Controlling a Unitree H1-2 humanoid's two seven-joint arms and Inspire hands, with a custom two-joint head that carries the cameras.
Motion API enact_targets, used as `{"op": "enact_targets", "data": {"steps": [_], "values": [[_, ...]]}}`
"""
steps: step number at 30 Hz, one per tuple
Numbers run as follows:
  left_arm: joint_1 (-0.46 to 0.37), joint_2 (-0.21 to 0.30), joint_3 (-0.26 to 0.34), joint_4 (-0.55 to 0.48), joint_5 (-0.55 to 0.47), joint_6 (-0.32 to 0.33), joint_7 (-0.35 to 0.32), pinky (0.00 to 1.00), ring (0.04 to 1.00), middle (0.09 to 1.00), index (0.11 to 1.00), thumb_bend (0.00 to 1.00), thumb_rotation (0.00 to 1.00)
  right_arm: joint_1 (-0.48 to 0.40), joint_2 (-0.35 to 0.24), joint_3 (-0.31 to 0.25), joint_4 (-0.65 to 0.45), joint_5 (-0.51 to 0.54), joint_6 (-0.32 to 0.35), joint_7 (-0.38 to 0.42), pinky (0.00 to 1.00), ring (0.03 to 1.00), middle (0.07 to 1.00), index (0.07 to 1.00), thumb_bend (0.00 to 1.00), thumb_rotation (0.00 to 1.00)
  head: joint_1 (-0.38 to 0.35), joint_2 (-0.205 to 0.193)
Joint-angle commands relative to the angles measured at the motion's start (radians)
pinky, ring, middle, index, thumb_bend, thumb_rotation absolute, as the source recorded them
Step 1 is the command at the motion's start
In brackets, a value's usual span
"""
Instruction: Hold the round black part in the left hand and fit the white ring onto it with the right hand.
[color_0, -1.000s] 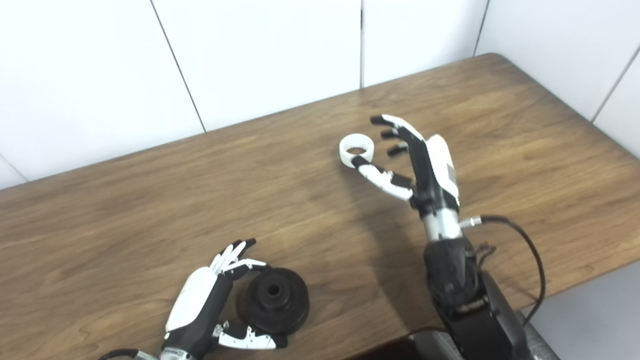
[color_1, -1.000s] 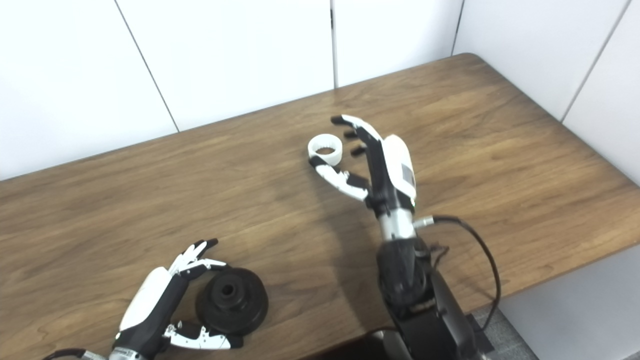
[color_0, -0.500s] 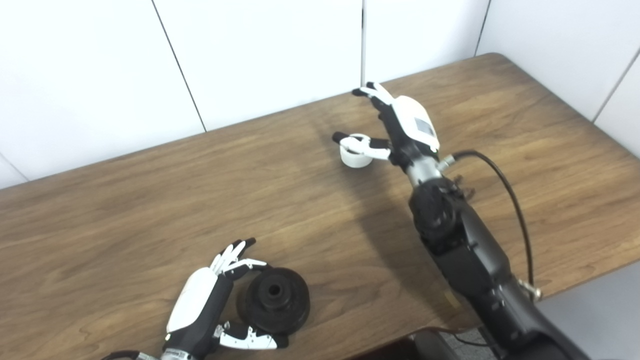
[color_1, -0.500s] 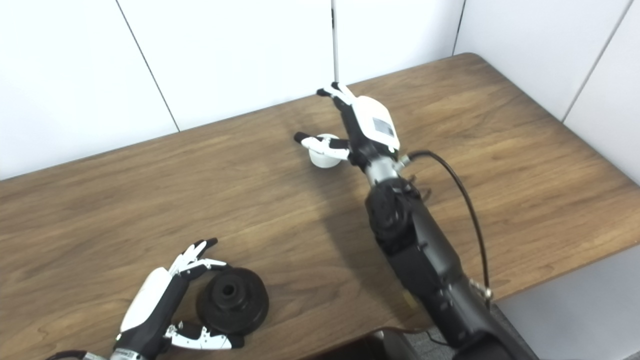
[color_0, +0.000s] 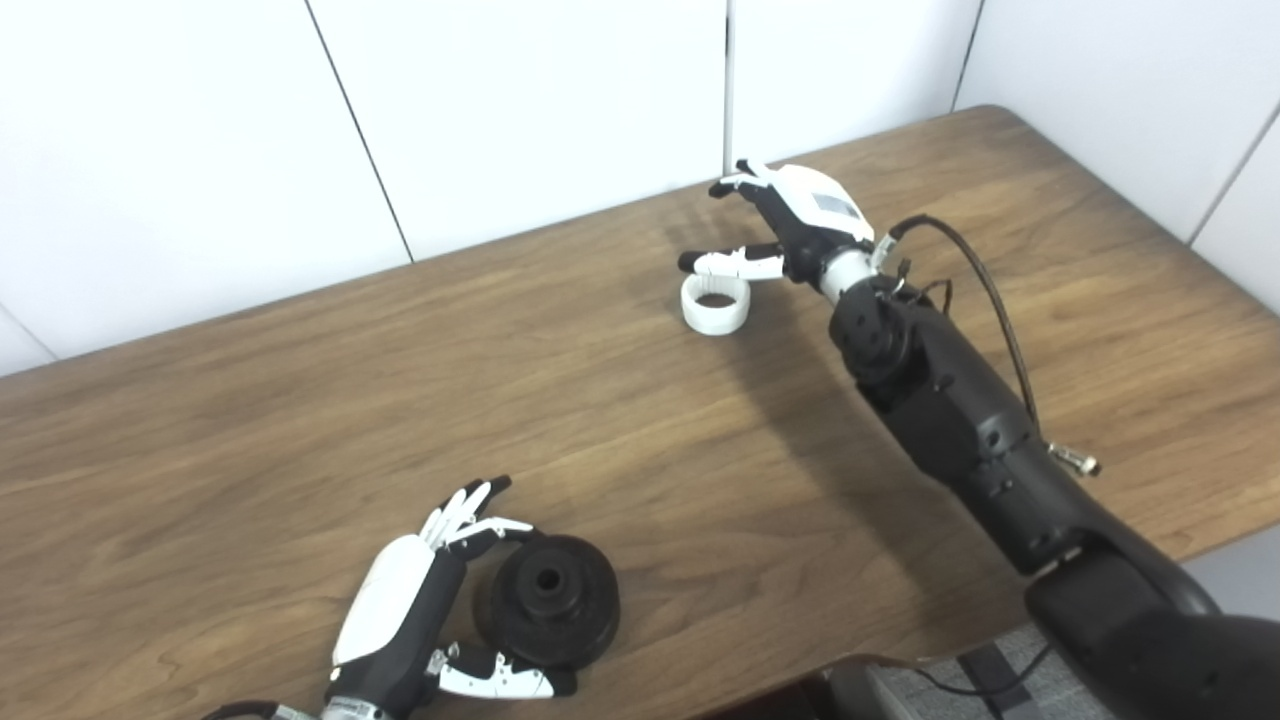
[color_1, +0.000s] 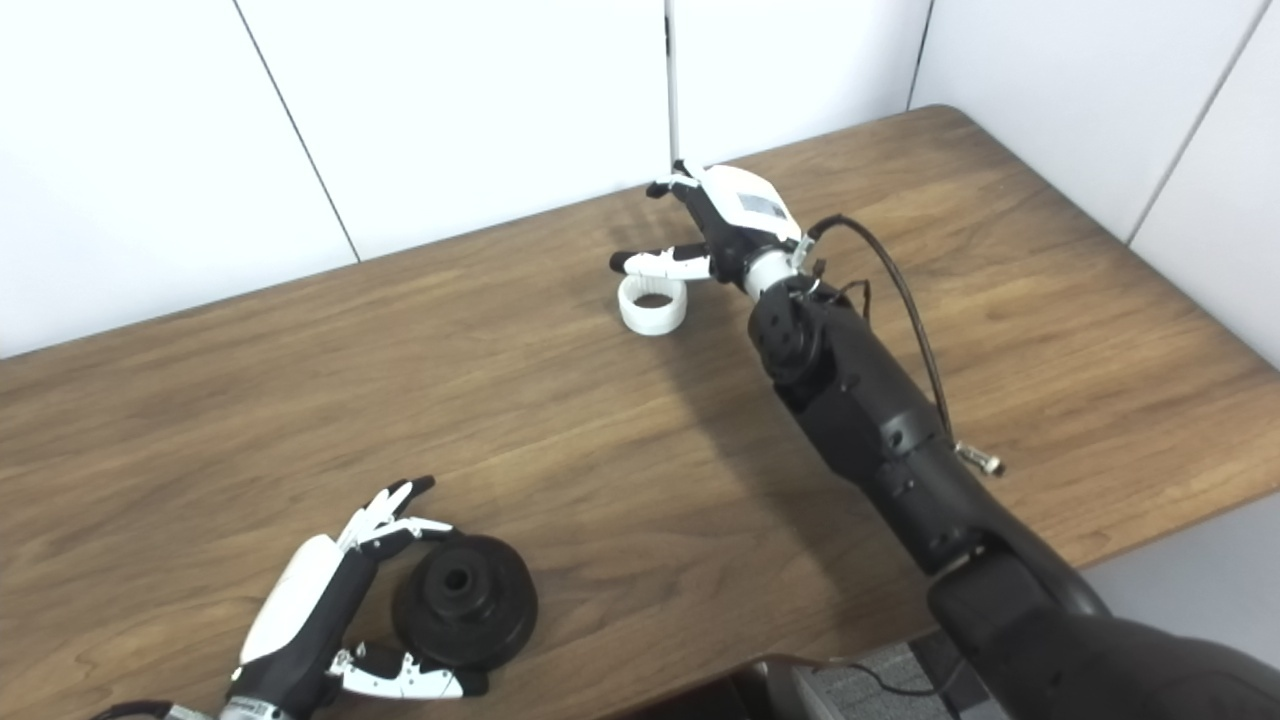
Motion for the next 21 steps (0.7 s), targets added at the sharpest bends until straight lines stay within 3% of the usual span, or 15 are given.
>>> {"op": "enact_targets", "data": {"steps": [1, 8, 13, 21], "values": [[-0.006, 0.002, 0.0, -0.026, 0.02, 0.007, -0.006, 1.0, 1.0, 0.974, 0.591, 0.95, 0.17, -0.064, -0.04, 0.008, -0.011, 0.008, -0.021, 0.039, 0.95, 0.993, 0.994, 0.842, 0.83, 0.7, 0.0, 0.002], [-0.01, 0.002, 0.003, -0.018, 0.024, 0.005, -0.001, 1.0, 1.0, 0.972, 0.589, 0.96, 0.18, -0.059, -0.102, 0.037, -0.04, 0.023, -0.001, 0.171, 0.96, 1.0, 1.0, 0.866, 0.99, 0.76, 0.0, 0.006], [-0.013, 0.003, 0.003, -0.015, 0.028, 0.004, 0.0, 1.0, 1.0, 0.973, 0.589, 0.95, 0.19, -0.037, -0.135, 0.04, -0.091, 0.048, 0.008, 0.254, 0.97, 1.0, 1.0, 0.865, 1.0, 0.76, 0.002, 0.009], [-0.013, 0.004, 0.007, -0.016, 0.032, 0.006, -0.001, 1.0, 1.0, 0.974, 0.589, 0.95, 0.19, -0.013, -0.143, 0.039, -0.144, 0.061, 0.032, 0.316, 1.0, 1.0, 1.0, 0.843, 1.0, 0.66, 0.003, 0.013]]}}
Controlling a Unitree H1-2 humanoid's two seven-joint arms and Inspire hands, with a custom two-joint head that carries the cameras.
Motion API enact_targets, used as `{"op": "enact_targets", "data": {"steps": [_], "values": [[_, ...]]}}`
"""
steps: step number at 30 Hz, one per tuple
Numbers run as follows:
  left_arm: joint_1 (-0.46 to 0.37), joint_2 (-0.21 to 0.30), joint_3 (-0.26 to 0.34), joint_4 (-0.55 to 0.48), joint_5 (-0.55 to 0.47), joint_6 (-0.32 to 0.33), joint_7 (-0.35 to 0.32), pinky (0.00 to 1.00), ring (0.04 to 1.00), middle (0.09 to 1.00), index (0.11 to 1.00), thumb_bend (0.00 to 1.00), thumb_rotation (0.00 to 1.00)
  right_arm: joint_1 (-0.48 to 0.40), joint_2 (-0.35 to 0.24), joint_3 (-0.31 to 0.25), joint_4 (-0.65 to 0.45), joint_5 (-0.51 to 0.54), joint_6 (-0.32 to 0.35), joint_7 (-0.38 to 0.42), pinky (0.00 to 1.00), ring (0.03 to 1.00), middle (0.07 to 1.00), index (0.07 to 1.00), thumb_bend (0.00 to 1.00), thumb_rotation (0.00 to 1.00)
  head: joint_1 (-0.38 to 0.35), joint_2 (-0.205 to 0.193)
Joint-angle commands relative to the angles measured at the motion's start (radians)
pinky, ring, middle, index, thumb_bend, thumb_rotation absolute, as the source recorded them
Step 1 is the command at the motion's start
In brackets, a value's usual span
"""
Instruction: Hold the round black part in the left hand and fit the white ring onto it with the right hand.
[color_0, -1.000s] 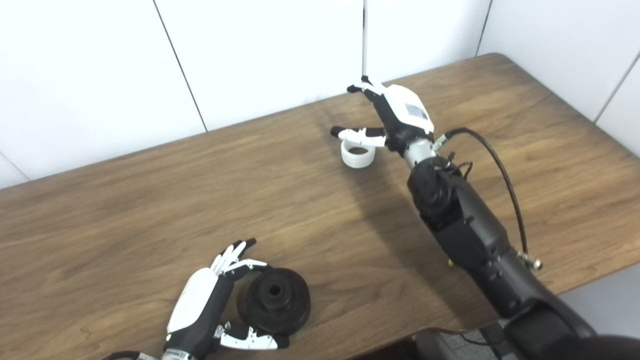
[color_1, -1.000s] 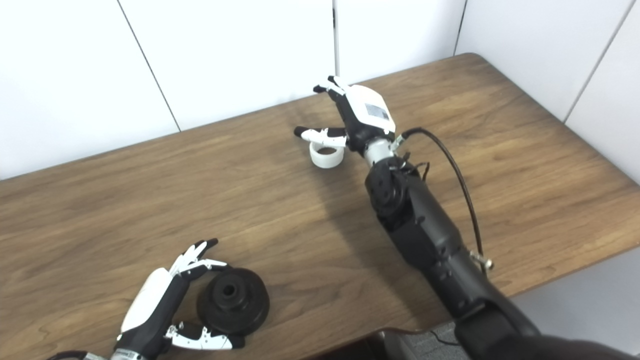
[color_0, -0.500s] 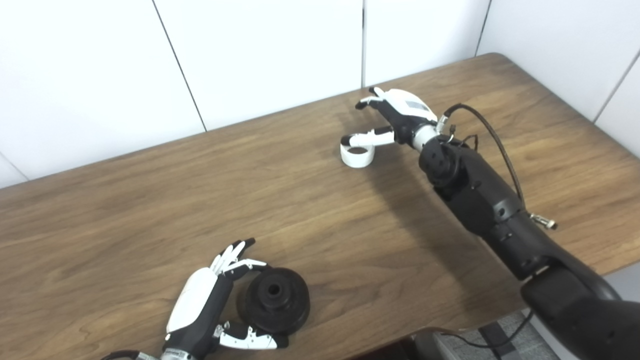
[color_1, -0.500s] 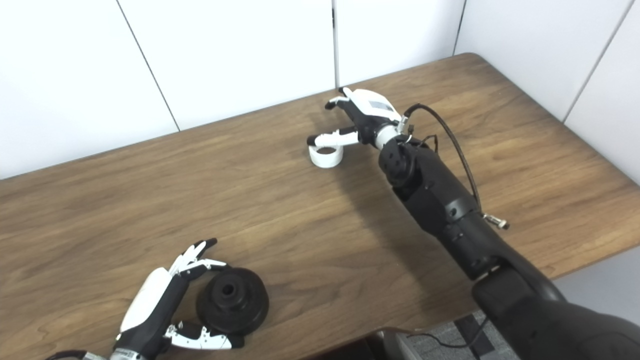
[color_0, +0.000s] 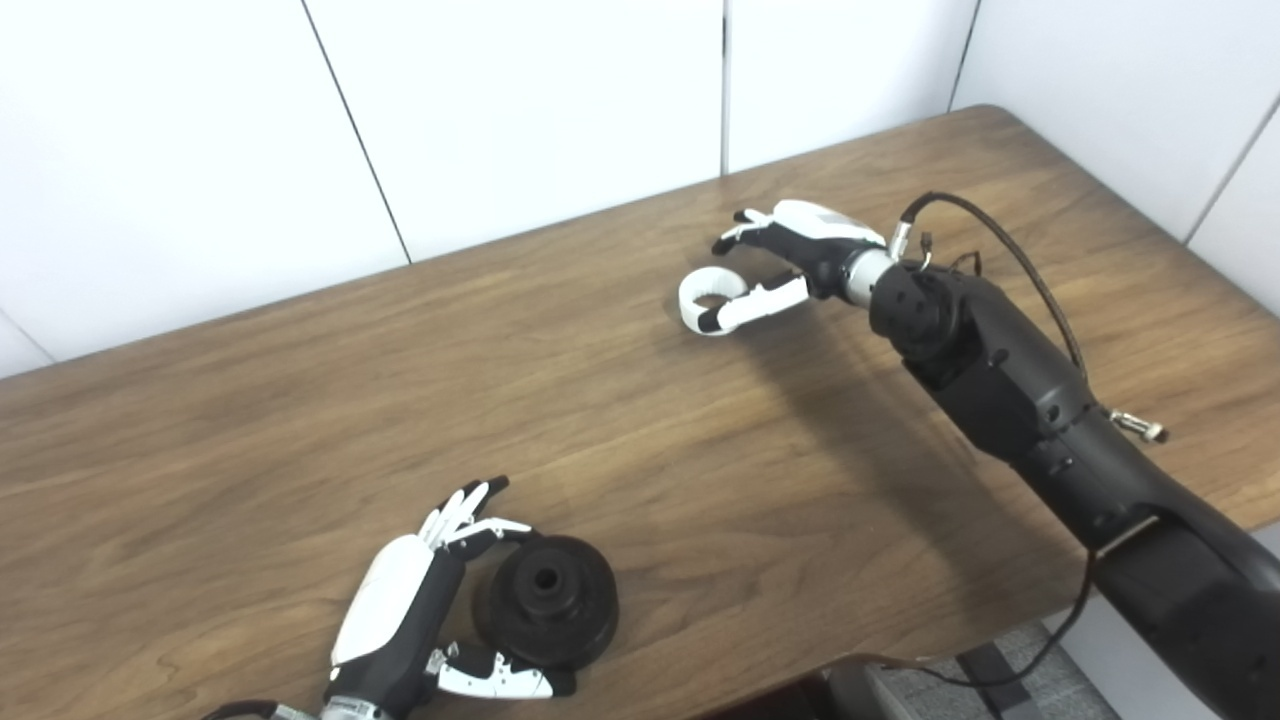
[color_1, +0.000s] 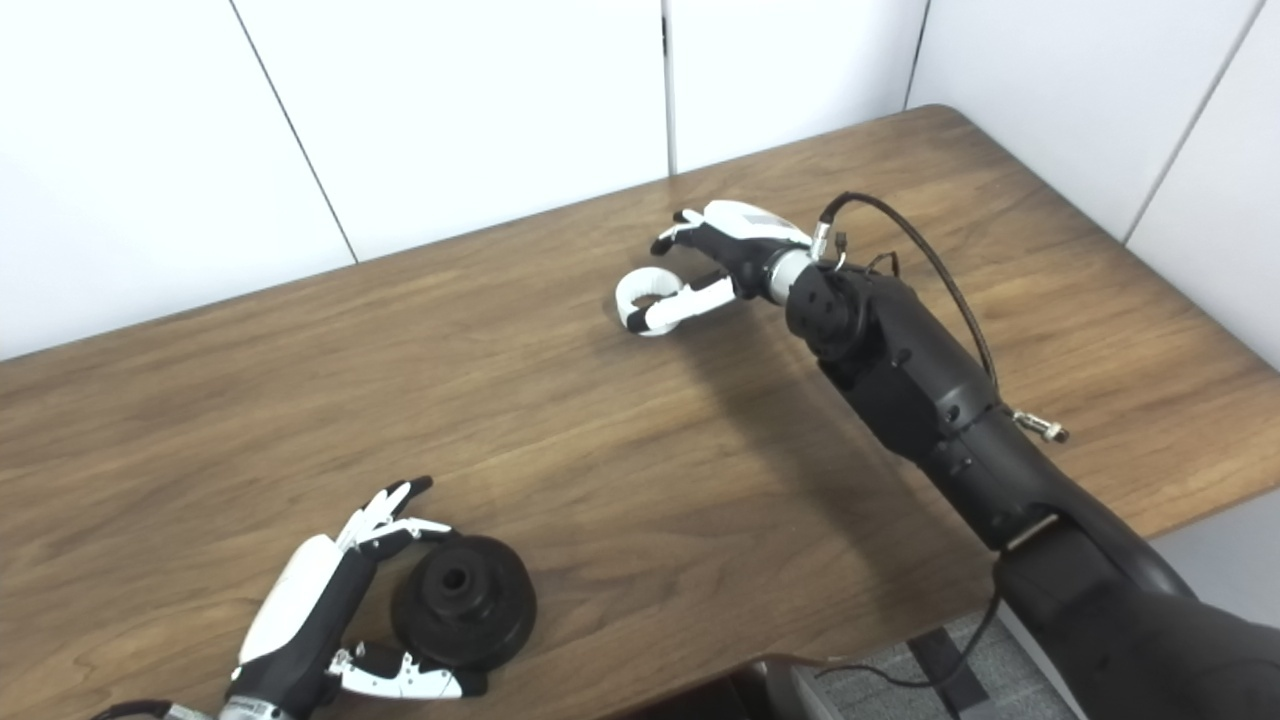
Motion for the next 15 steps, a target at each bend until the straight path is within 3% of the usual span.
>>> {"op": "enact_targets", "data": {"steps": [1, 4, 15], "values": [[-0.011, 0.006, 0.004, -0.016, 0.024, 0.0, 0.002, 1.0, 1.0, 0.975, 0.589, 0.95, 0.19, -0.028, -0.024, -0.011, -0.044, 0.004, 0.003, 0.0, 1.0, 1.0, 1.0, 0.836, 1.0, 0.64, -0.002, 0.002], [-0.011, 0.006, 0.005, -0.016, 0.02, -0.006, 0.004, 1.0, 1.0, 0.973, 0.587, 0.95, 0.19, -0.022, -0.019, -0.013, -0.047, 0.011, 0.0, -0.005, 1.0, 1.0, 1.0, 0.815, 1.0, 0.58, 0.003, 0.006], [-0.01, 0.004, 0.007, -0.022, 0.025, 0.005, -0.001, 1.0, 1.0, 0.975, 0.59, 0.95, 0.19, 0.0, 0.004, -0.004, -0.034, 0.011, -0.019, -0.044, 1.0, 1.0, 1.0, 0.805, 1.0, 0.54, 0.009, 0.011]]}}
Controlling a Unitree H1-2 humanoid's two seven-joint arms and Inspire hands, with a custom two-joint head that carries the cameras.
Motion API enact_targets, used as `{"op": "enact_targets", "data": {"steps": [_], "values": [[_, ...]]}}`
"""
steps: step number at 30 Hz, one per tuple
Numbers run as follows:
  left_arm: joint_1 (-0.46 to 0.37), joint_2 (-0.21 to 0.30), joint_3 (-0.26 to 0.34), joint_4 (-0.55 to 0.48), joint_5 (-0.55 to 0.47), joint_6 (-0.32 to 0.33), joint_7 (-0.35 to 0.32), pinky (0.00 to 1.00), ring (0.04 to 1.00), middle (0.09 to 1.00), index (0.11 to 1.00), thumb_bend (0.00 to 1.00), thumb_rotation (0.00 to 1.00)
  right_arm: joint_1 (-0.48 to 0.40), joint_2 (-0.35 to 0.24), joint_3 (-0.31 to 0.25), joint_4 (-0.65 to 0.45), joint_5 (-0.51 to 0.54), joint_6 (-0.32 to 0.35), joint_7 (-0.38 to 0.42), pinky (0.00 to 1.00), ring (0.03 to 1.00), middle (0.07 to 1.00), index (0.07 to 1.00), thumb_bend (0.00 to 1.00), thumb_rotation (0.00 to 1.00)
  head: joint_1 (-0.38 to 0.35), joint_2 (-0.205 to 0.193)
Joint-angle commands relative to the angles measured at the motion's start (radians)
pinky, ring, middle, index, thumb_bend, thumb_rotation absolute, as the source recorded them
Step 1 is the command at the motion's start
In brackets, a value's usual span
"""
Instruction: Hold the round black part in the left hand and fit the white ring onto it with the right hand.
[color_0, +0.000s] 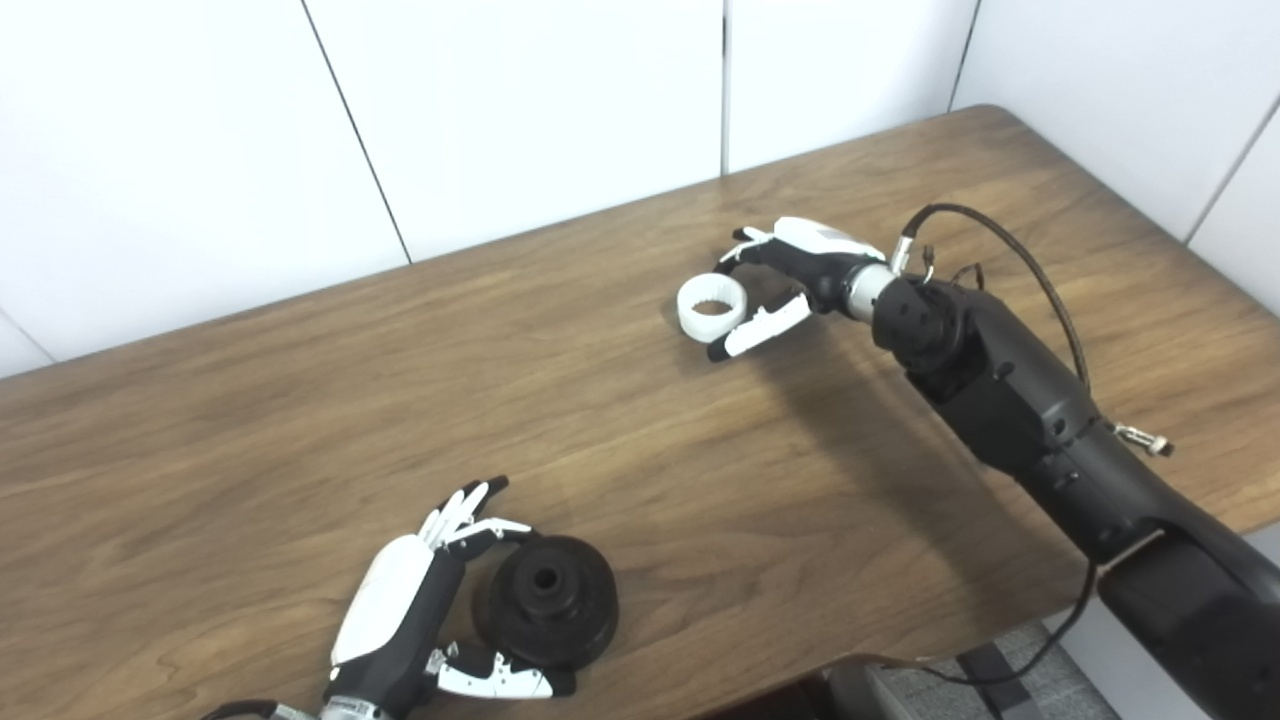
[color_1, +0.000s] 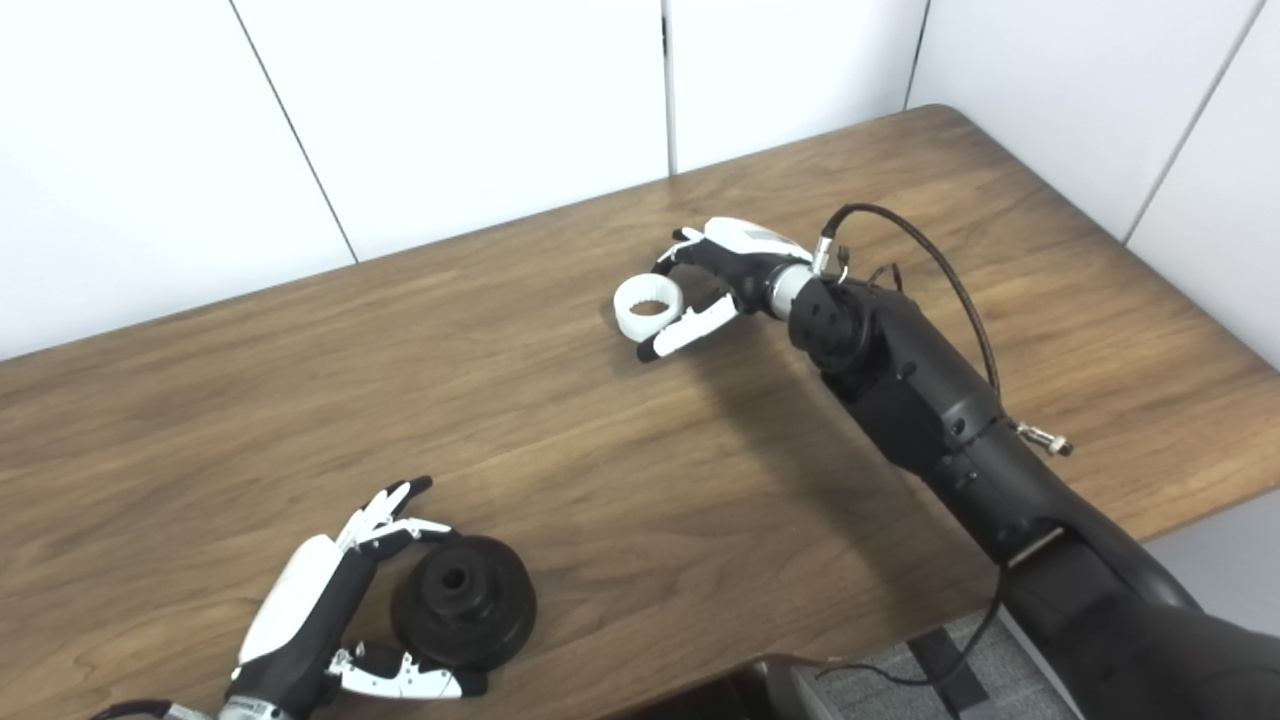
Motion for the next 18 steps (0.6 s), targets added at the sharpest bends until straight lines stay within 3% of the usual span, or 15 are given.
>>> {"op": "enact_targets", "data": {"steps": [1, 7, 18], "values": [[-0.009, 0.003, 0.006, -0.021, 0.022, 0.002, 0.003, 1.0, 1.0, 0.975, 0.589, 0.96, 0.19, -0.023, 0.003, -0.004, -0.017, -0.009, -0.022, -0.041, 1.0, 1.0, 1.0, 0.801, 1.0, 0.54, 0.003, 0.002], [-0.007, 0.002, 0.003, -0.024, 0.025, 0.003, 0.003, 1.0, 1.0, 0.979, 0.592, 0.95, 0.21, 0.008, 0.054, -0.006, -0.004, -0.051, -0.026, -0.155, 0.97, 1.0, 0.99, 0.769, 1.0, 0.54, 0.014, 0.007], [-0.007, -0.008, 0.002, -0.025, 0.028, 0.012, 0.005, 1.0, 1.0, 0.979, 0.593, 0.96, 0.19, 0.047, 0.148, -0.015, 0.049, -0.102, -0.029, -0.349, 0.96, 0.984, 0.958, 0.734, 0.91, 0.51, 0.022, 0.01]]}}
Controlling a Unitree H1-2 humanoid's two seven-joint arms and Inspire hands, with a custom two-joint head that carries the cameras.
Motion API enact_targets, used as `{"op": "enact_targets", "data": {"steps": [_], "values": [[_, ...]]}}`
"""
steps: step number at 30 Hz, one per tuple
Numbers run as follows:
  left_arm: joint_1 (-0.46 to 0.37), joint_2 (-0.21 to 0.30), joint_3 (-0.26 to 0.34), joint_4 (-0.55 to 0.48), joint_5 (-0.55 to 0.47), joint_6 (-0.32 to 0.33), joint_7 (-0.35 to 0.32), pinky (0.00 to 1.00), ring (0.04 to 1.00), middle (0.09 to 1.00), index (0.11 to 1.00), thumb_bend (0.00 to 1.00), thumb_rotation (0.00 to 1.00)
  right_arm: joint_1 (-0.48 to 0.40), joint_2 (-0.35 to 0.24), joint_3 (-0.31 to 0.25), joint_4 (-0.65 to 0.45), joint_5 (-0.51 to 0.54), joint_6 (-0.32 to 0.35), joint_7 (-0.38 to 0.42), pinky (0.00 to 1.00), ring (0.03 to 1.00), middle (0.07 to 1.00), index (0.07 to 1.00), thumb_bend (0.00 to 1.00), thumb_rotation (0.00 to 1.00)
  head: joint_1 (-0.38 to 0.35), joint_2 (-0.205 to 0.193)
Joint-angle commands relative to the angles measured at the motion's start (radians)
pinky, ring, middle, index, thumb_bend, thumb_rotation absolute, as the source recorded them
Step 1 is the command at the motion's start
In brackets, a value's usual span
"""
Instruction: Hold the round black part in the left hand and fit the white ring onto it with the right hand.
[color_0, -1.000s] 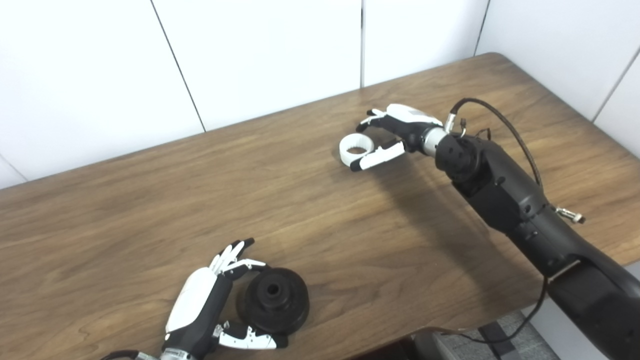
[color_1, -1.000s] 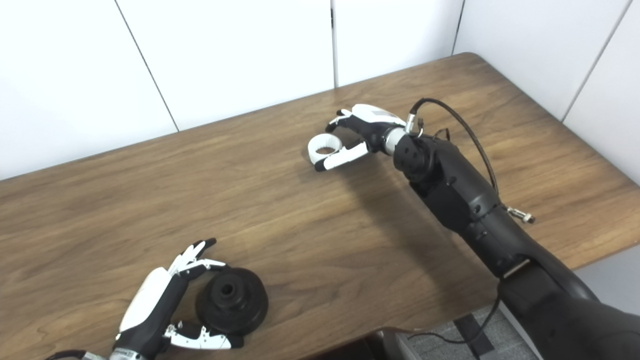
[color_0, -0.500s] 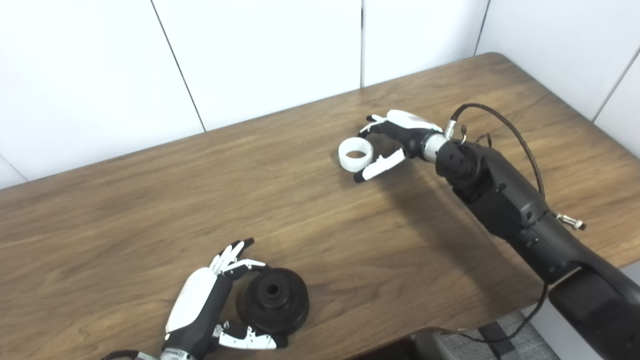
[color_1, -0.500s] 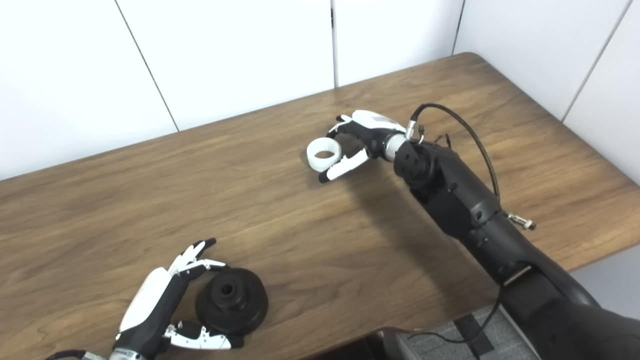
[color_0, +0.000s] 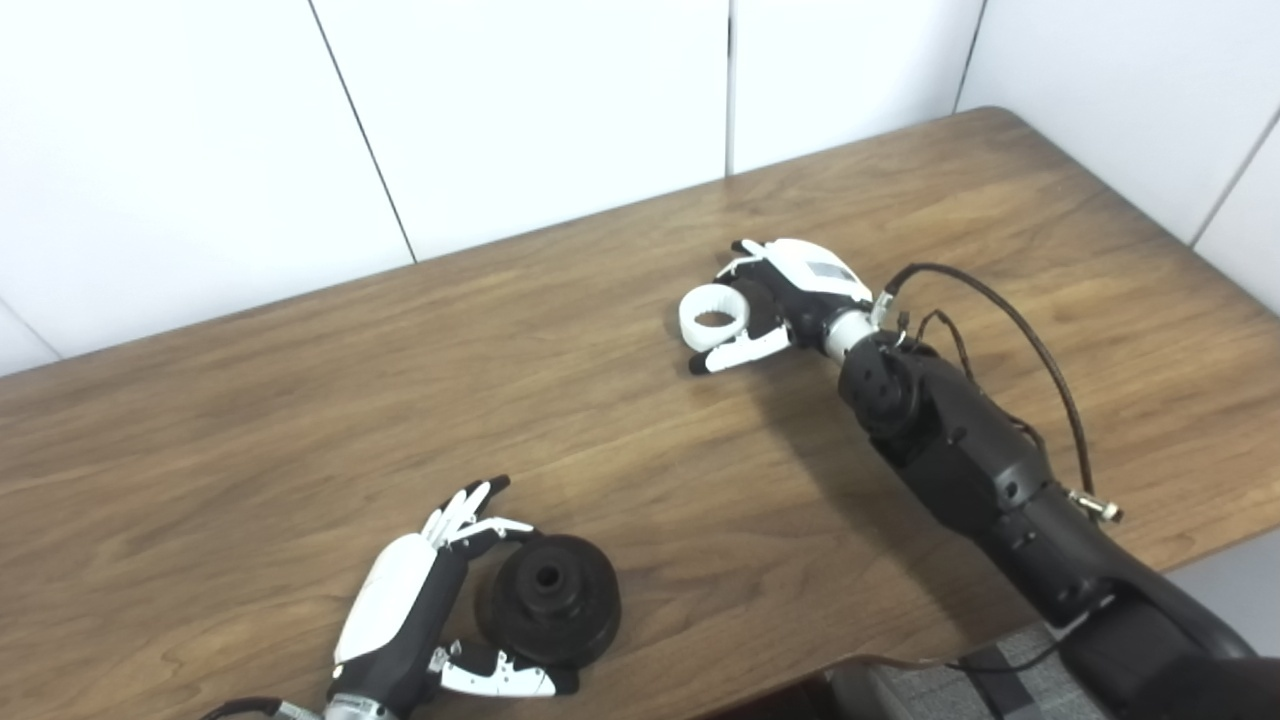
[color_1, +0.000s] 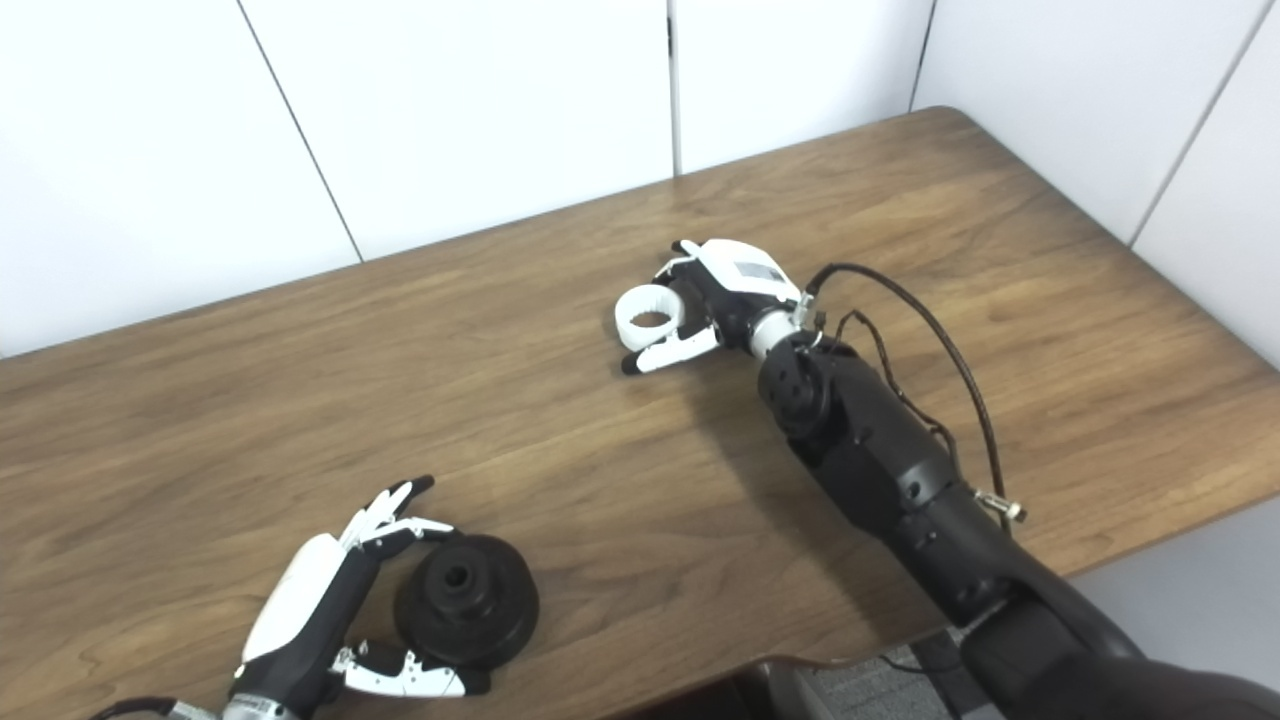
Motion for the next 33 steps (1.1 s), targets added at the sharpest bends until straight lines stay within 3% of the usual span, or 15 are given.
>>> {"op": "enact_targets", "data": {"steps": [1, 10, 17, 27, 33], "values": [[-0.008, -0.003, 0.002, -0.023, 0.021, -0.001, 0.007, 1.0, 1.0, 0.979, 0.592, 0.96, 0.2, -0.022, 0.01, -0.012, -0.005, -0.006, -0.028, -0.055, 0.96, 0.983, 0.955, 0.729, 0.9, 0.5, 0.0, 0.001], [-0.004, 0.001, 0.002, -0.031, 0.021, 0.0, 0.005, 1.0, 1.0, 0.979, 0.593, 0.95, 0.2, -0.01, 0.021, -0.016, 0.008, 0.003, -0.055, -0.111, 0.92, 0.954, 0.93, 0.696, 0.86, 0.45, 0.003, 0.008], [-0.007, 0.005, 0.006, -0.026, 0.015, -0.003, 0.006, 1.0, 1.0, 0.979, 0.593, 0.95, 0.2, -0.015, 0.01, -0.016, 0.003, 0.015, -0.054, -0.095, 0.98, 0.975, 0.942, 0.702, 0.82, 0.44, 0.002, 0.009], [-0.009, 0.009, 0.012, -0.031, 0.008, 0.0, -0.002, 1.0, 1.0, 0.983, 0.594, 0.95, 0.21, -0.013, -0.018, -0.02, -0.005, 0.015, -0.068, -0.081, 0.93, 0.948, 0.926, 0.686, 0.83, 0.42, -0.001, 0.015], [-0.01, 0.008, 0.012, -0.037, 0.006, 0.007, -0.008, 1.0, 1.0, 0.984, 0.594, 0.95, 0.21, -0.01, -0.016, -0.024, -0.007, 0.018, -0.069, -0.088, 0.93, 0.941, 0.914, 0.641, 0.76, 0.34, 0.002, 0.019]]}}
